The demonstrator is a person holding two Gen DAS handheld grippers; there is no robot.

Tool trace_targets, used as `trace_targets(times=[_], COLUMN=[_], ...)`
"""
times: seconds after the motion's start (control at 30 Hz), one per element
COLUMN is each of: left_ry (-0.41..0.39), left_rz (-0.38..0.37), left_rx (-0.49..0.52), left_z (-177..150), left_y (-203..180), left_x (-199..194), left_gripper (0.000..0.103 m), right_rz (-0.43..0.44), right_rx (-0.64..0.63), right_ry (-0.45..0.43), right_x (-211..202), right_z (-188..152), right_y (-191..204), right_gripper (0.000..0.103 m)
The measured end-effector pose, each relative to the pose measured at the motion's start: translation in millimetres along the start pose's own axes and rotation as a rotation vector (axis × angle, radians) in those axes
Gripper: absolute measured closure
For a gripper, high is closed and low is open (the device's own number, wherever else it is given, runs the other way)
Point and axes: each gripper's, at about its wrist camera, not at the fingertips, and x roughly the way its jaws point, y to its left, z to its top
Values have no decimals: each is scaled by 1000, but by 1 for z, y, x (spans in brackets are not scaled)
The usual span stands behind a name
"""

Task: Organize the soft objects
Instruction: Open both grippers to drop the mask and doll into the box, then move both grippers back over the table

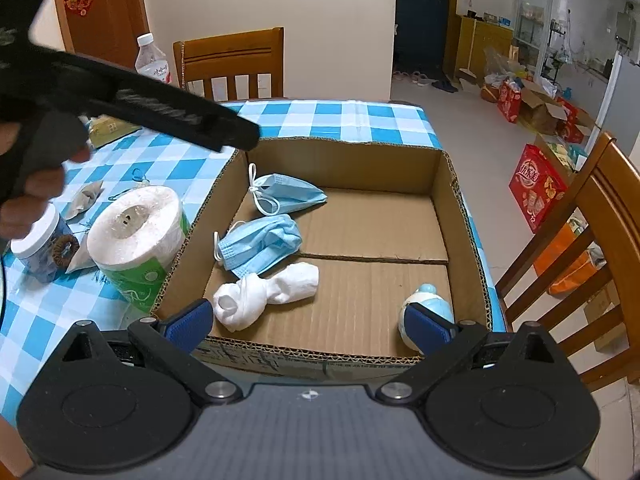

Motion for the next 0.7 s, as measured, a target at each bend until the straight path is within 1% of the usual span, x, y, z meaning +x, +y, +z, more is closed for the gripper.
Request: trace_targets(times=[0.23, 0.37, 0.6, 0.7], left_ry=[-33, -58, -57, -44], left_rz=[10, 25, 69, 119], left_rx=[-56, -102, -191, -216], left_z=[-18, -34, -79, -103], left_y=[10, 22, 51, 63], left_x=[-39, -67, -109, -122], left_gripper=[4, 3, 3, 2], right_rz=[11, 23, 64, 76], right_rx=[-20, -23, -47, -80], right_ry=[-11, -24, -34, -28], right_x=[-5, -9, -13, -14], right_z=[0, 0, -2, -4], right_y=[12, 23, 52, 70], right_gripper=[0, 0, 0, 0])
